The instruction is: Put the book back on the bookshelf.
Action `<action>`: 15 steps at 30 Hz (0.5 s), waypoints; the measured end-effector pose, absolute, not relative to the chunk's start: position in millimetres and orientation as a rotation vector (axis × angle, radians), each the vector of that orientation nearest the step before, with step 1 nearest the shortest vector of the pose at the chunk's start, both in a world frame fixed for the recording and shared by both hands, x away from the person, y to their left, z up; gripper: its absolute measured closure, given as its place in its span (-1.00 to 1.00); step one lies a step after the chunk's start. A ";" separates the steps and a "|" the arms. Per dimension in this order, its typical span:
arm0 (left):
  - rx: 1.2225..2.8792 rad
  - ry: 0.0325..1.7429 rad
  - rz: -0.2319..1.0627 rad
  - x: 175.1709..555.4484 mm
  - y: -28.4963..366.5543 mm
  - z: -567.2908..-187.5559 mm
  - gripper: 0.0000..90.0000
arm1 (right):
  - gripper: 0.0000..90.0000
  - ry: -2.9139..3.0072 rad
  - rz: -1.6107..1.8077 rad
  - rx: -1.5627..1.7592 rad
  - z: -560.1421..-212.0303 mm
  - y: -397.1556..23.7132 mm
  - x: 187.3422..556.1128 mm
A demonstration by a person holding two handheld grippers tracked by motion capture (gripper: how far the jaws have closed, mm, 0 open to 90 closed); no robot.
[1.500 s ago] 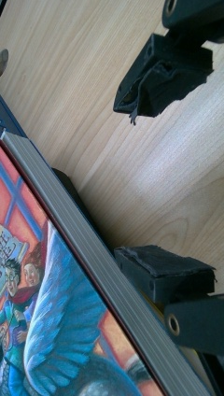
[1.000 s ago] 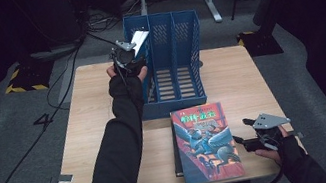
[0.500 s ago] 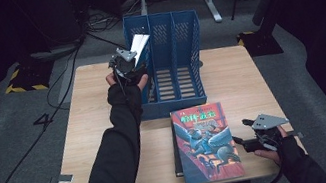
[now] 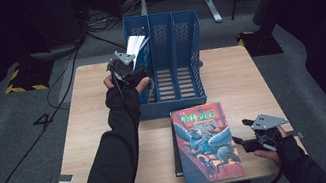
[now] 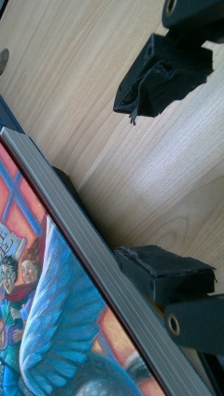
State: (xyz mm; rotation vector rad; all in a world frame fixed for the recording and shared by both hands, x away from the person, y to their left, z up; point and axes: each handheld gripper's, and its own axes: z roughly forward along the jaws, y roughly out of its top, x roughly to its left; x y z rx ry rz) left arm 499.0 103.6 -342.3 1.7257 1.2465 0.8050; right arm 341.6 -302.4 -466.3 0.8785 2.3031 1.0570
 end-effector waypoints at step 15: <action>1.724 1.262 0.781 515.2 100.5 -332.8 0.35 | -0.44 2.315 1.061 0.879 -467.1 -301.7 342.0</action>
